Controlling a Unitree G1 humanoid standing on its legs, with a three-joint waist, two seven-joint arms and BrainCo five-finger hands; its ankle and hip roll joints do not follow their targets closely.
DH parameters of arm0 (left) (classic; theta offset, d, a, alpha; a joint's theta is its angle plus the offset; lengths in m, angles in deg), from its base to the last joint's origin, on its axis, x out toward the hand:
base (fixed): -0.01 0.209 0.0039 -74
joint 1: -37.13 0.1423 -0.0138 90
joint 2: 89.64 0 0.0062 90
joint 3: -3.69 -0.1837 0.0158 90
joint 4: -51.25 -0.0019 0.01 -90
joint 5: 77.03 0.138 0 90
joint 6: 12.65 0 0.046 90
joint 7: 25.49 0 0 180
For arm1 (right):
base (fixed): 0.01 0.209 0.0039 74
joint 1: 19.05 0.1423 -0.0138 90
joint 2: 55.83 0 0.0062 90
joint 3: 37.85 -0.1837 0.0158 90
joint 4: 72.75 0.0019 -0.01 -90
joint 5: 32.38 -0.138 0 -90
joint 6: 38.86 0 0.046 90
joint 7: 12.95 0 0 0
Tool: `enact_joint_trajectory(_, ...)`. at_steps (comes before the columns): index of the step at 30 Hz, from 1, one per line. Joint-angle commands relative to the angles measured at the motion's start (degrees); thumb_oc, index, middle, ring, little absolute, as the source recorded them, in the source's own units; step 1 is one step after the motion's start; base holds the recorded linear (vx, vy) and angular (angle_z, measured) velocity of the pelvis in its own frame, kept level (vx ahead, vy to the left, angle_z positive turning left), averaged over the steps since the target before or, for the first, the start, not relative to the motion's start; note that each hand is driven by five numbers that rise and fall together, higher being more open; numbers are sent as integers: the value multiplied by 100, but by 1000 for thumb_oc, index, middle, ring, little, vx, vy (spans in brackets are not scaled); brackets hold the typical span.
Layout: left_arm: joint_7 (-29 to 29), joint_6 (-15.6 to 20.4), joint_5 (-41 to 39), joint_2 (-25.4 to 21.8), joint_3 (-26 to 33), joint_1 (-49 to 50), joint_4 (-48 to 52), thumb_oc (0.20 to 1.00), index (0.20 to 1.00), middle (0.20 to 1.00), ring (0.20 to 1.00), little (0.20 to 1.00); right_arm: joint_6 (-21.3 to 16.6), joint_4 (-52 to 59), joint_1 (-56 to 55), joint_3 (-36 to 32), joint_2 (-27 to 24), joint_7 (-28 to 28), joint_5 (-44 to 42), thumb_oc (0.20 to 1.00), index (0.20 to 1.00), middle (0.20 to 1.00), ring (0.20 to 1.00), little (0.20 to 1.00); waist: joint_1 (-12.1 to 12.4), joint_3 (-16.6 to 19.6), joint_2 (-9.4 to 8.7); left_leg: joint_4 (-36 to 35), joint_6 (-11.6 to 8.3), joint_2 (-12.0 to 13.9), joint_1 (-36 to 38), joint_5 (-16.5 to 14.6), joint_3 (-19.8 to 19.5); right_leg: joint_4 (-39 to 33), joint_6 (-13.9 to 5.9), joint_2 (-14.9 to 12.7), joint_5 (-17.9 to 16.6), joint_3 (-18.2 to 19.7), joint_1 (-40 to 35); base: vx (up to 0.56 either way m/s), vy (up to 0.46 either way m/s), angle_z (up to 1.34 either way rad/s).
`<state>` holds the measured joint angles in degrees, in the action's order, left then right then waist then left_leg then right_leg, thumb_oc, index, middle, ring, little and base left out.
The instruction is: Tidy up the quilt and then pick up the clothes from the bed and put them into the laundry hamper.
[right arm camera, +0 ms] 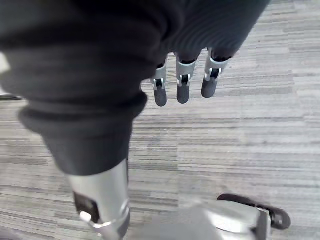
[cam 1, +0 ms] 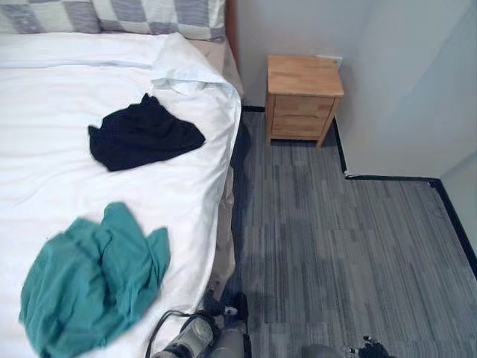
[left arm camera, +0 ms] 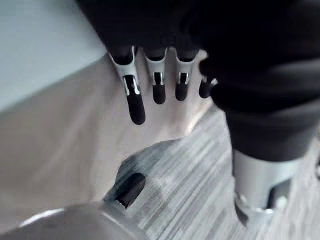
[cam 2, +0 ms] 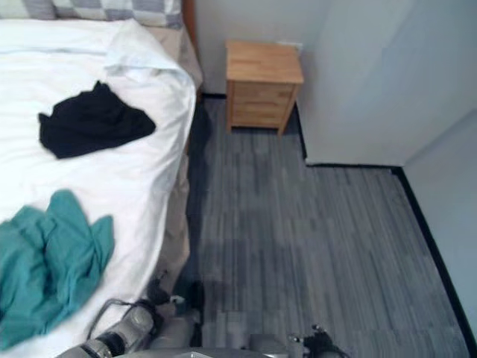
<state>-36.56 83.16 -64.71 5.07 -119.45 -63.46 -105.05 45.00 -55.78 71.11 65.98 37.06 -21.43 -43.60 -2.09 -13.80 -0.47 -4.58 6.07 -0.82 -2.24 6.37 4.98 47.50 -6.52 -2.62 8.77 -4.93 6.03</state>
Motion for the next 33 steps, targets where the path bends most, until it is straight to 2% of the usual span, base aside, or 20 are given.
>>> enact_joint_trajectory(1, -141, 46, 238, -82, 253, -329, 20, 1000, 1000, 1000, 1000, 1000, -55, 218, 282, -134, -169, -26, 34, 1000, 1000, 1000, 1000, 1000, 29, -324, 221, -42, -502, 112, 452, -529, -288, -598, -416, 161, -909, 144, 378, 482, -35, 81)
enact_joint_trajectory(2, -116, 42, 352, -85, 180, -384, 32, 1000, 1000, 1000, 1000, 1000, -58, 288, 266, -169, -155, -13, -84, 1000, 1000, 1000, 1000, 1000, -176, -385, 207, -42, -548, 59, 656, -679, -451, -1425, -329, 236, -692, 47, 641, 310, -44, 82)
enact_joint_trajectory(3, -116, 42, 352, -85, 181, -384, 32, 1000, 1000, 1000, 1000, 1000, -58, 288, 267, -169, -156, -13, -84, 1000, 1000, 1000, 1000, 1000, -182, -390, 208, -42, -548, 60, 660, -679, -457, -1429, -329, 235, -692, 41, 632, 712, -117, 118)
enact_joint_trajectory(4, -28, 73, 480, -82, 102, -412, -77, 1000, 1000, 1000, 1000, 1000, -85, 390, 228, -209, -172, 31, -252, 1000, 1000, 1000, 1000, 1000, -307, -331, 171, -42, -635, 4, 842, -881, -484, -2995, -213, 116, -558, -163, 605, 582, -118, 95)
enact_joint_trajectory(5, 6, 75, 541, -88, 93, -411, -106, 1000, 1000, 1000, 1000, 1000, -84, 407, 216, -221, -194, 36, -265, 1000, 1000, 1000, 1000, 1000, -335, -316, 170, -42, -677, 3, 966, -1017, -451, -3648, -201, 20, -645, -335, 588, 783, -135, 100)
enact_joint_trajectory(7, 58, 44, 655, -114, 155, -362, -231, 1000, 1000, 1000, 1000, 1000, -14, 373, 262, -202, -230, 60, -141, 1000, 1000, 1000, 1000, 1000, -289, -213, 215, -30, -768, -18, 1318, -1343, -275, -4472, -228, -168, -877, -1177, 569, 681, -101, 26)
enact_joint_trajectory(9, 72, 59, 651, -91, 261, -206, -341, 1000, 1000, 1000, 1000, 1000, -9, 338, 242, -164, -247, 79, -51, 1000, 1000, 1000, 1000, 1000, -248, -60, 220, 642, -875, 2, 1486, -1521, -122, -4771, -73, -153, -890, -1462, 272, 582, -106, -37)
enact_joint_trajectory(12, 72, 67, 258, -86, 637, -18, -398, 1000, 1000, 1000, 1000, 1000, -31, 312, 188, -204, -328, 129, -15, 1000, 1000, 1000, 1000, 1000, -112, -141, 152, 3471, -1374, 170, 594, -444, -92, -4994, 261, -16, -980, -1271, -359, 413, -127, -30)
enact_joint_trajectory(14, -9, 82, 51, -132, 758, -39, -327, 1000, 1000, 1000, 1000, 1000, -18, 290, 281, -199, -381, 147, -38, 1000, 1000, 1000, 1000, 1000, 145, -332, -70, 4861, -1306, 123, -246, -366, -185, -5134, 370, -120, -941, -1101, -758, 263, -85, -32)
enact_joint_trajectory(18, -174, 102, -151, -145, 869, -83, -188, 1000, 1000, 1000, 1000, 1000, 23, 270, 347, -37, -347, 144, 32, 1000, 1000, 1000, 1000, 1000, 477, -417, -170, 4441, -1160, 270, -901, -661, -13, -5250, 289, -200, -716, -835, -1115, 405, 34, -101)
enact_joint_trajectory(19, -225, 106, -247, -118, 931, -79, -147, 1000, 1000, 1000, 1000, 1000, 19, 269, 369, 48, -315, 148, 63, 1000, 1000, 1000, 1000, 1000, 585, -379, -139, 3749, -1090, 231, -901, -765, 10, -5250, 211, -195, -603, -707, -1202, 552, 227, -93)
enact_joint_trajectory(20, -225, 105, -358, -67, 1014, -23, -105, 1000, 1000, 1000, 1000, 1000, 9, 237, 410, 72, -315, 154, 49, 1000, 1000, 1000, 1000, 1000, 699, -234, -33, 1781, -1008, 271, -752, -623, 36, -5250, 79, -162, -393, -623, -1395, 757, 289, -102)
enact_joint_trajectory(21, -217, 80, -335, -36, 1019, 25, -116, 1000, 1000, 1000, 1000, 1000, -7, 247, 400, 1, -325, 129, 19, 1000, 1000, 1000, 1000, 1000, 689, -147, 14, 1028, -1055, 372, -721, -352, 281, -5250, 37, -117, -260, -681, -1517, 572, 216, -88)
enact_joint_trajectory(25, -168, 6, -330, -38, 1064, 122, -187, 1000, 1000, 1000, 1000, 1000, 11, 156, 216, -35, -238, 169, -2, 1000, 1000, 1000, 1000, 1000, 758, 17, -80, 692, -797, 266, -557, -365, 719, -4903, 86, 20, -13, -697, -1781, 562, 147, 7)
enact_joint_trajectory(26, -176, 22, -422, -14, 1098, 117, -207, 1000, 1000, 1000, 1000, 1000, -27, 142, 135, -51, -113, 196, 41, 1000, 1000, 1000, 1000, 1000, 788, 17, -203, 532, -575, -18, -288, -522, 640, -3384, -360, -143, -274, -990, -1432, 309, 115, 57)
enact_joint_trajectory(27, -176, 22, -422, -13, 1098, 116, -207, 1000, 1000, 1000, 1000, 1000, -27, 142, 136, -51, -115, 196, 41, 1000, 1000, 1000, 1000, 1000, 787, 35, -197, 532, -575, -11, -312, -513, 638, -3382, -357, -136, -282, -990, -1408, 536, 233, 100)
enact_joint_trajectory(28, -181, -13, -397, -86, 1037, 123, -71, 1000, 1000, 1000, 1000, 1000, 11, 177, 178, -70, -87, 234, 10, 1000, 1000, 1000, 1000, 1000, 660, -53, -67, 168, -454, -60, 133, -552, 386, -1816, -646, -283, -957, -860, -563, 221, 118, 81)
enact_joint_trajectory(29, -181, -13, -397, -86, 1037, 123, -71, 1000, 1000, 1000, 1000, 1000, 11, 177, 178, -70, -87, 234, 10, 1000, 1000, 1000, 1000, 1000, 661, -49, -66, 168, -454, -59, 128, -552, 387, -1817, -646, -281, -959, -860, -558, 460, 146, 125)
enact_joint_trajectory(30, -203, -3, -413, -138, 970, 64, 12, 1000, 1000, 1000, 1000, 1000, -31, 246, 281, -49, -75, 202, -68, 1000, 1000, 1000, 1000, 1000, 491, -192, 73, -42, -458, -34, 477, -541, -143, -1156, -580, 102, -874, -471, 115, 318, 8, 105)
enact_joint_trajectory(33, -215, 50, -500, -166, 903, 1, 49, 1000, 1000, 1000, 1000, 1000, -17, 244, 359, -13, -102, 81, -38, 1000, 1000, 1000, 1000, 1000, 399, -220, 69, -42, -509, 11, 614, -576, -715, -2262, -368, 120, -541, -366, 281, 346, -146, 145)
